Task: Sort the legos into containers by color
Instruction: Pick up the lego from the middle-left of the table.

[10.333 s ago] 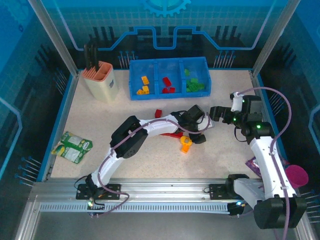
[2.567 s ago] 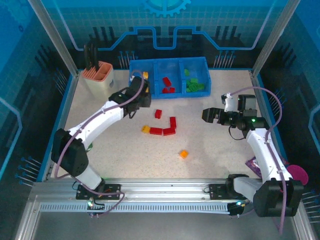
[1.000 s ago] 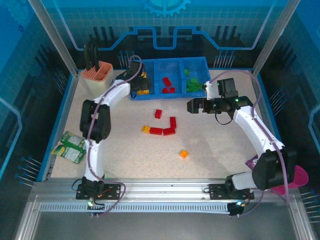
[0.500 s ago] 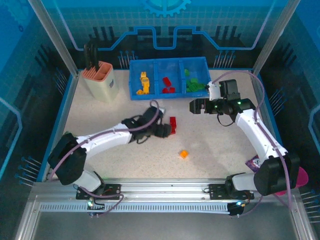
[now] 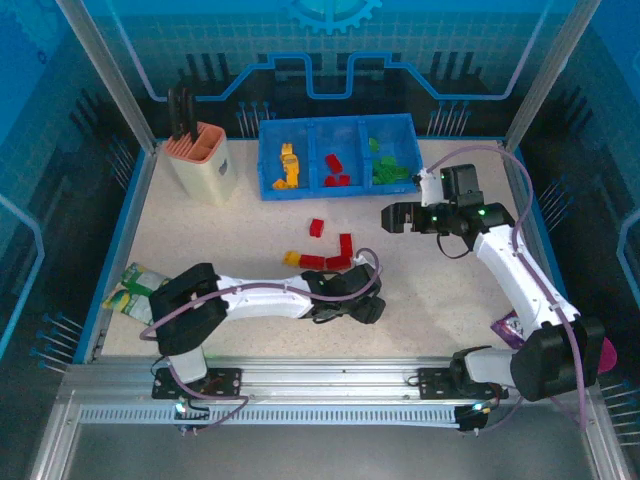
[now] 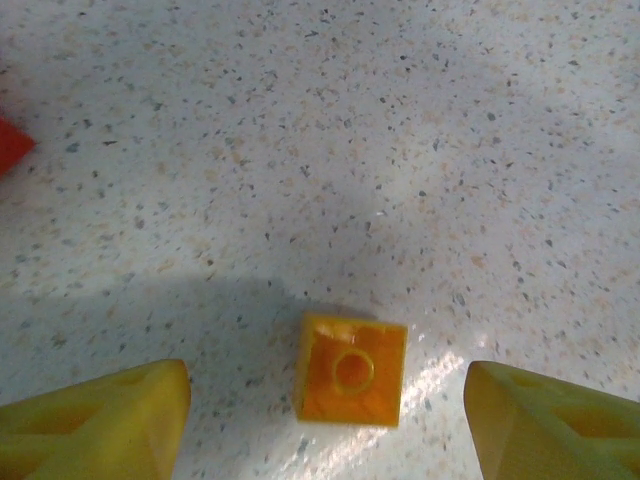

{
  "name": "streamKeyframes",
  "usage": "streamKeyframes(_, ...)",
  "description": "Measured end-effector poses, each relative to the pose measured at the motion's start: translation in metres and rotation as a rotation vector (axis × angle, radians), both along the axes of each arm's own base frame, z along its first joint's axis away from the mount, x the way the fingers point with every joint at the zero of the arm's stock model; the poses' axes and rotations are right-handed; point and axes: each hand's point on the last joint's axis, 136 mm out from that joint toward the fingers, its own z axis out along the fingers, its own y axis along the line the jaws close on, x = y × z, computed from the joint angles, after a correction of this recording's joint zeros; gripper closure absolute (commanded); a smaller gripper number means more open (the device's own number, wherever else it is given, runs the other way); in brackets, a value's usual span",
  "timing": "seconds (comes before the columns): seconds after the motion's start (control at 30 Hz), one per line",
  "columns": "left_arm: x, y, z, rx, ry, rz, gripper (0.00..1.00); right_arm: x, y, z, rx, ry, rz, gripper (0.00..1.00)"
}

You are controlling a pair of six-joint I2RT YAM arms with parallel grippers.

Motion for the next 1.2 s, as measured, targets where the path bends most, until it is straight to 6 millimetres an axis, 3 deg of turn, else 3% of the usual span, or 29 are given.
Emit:
streamKeyframes(0.17,0.003,-0.007,-0.013,0.033,0.015,-0.003,0.27,-0.006,-0.001,-0.009,-0.003,0.019,0.0,0.0)
streamKeyframes(0.47,0.002,-0.011,-0.041,0.112,0.059,-0.009,0.39,-0.009,-0.005,-0.018,-0.011,0.04,-0.005,0.0)
streamKeyframes(0.6,0.004,-0.014,-0.041,0.128,0.063,-0.004,0.5,-0.008,-0.008,-0.018,-0.012,0.039,-0.012,0.0)
streamKeyframes(0.73,0.006,-0.009,-0.042,0.151,0.063,0.01,0.69,-0.006,-0.01,-0.018,-0.016,0.035,-0.015,0.0)
streamKeyframes(1.07,0.006,-0.005,-0.038,0.157,0.081,0.01,0.72,0.0,-0.029,-0.019,-0.023,0.033,-0.069,0.0)
streamKeyframes(1.2,0.011,0.024,-0.017,0.148,0.099,0.049,0.72,0.001,-0.04,-0.023,-0.027,0.041,-0.102,0.0)
